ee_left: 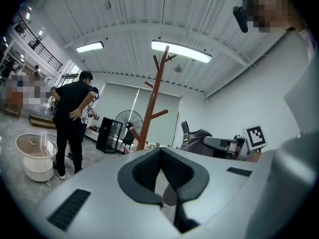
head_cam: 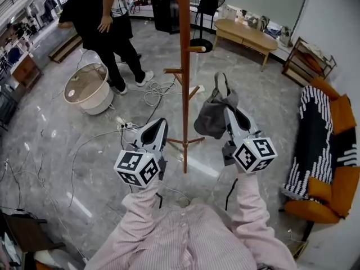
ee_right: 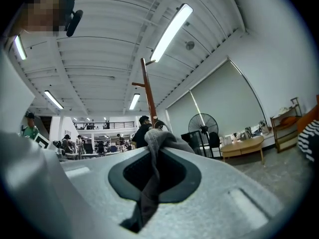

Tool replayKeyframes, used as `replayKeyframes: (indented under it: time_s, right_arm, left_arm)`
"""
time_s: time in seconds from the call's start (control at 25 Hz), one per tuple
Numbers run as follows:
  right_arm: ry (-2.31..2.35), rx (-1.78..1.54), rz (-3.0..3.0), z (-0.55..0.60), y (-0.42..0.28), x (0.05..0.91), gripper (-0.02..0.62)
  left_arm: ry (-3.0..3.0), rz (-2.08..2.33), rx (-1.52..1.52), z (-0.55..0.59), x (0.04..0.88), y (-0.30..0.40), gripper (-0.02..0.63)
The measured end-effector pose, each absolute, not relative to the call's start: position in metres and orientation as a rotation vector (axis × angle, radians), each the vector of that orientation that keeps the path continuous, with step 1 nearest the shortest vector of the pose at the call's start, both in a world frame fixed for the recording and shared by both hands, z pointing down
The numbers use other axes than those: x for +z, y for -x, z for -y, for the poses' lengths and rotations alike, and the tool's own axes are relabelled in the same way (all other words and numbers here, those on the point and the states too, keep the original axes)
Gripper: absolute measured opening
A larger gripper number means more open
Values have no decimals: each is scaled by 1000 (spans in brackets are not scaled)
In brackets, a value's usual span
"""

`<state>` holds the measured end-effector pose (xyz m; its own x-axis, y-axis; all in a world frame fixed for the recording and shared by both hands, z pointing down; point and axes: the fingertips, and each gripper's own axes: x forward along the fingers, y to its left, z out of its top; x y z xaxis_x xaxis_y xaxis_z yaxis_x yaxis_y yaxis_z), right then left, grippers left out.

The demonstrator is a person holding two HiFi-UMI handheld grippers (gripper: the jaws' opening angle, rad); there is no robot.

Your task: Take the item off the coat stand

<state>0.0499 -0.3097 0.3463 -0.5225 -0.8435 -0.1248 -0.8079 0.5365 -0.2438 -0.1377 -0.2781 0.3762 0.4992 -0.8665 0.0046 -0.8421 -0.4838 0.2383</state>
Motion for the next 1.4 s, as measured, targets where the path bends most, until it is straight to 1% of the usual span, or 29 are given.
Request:
replayKeyframes:
  time_s: [0.32,0.72,1.4]
  right_arm:
    - [1320,-301,-2620,291,-59,380,14]
    - [1303,-342,-2653,278,-78,401,14]
    - [1311,-337,-2635,270,-95,398,14]
  left_arm:
    - [-2516,1473,-112,262,395,134,2]
    - [-2497,1515,-99,250,401,133,2]
    - [-2482,1585,-101,240,397,136,2]
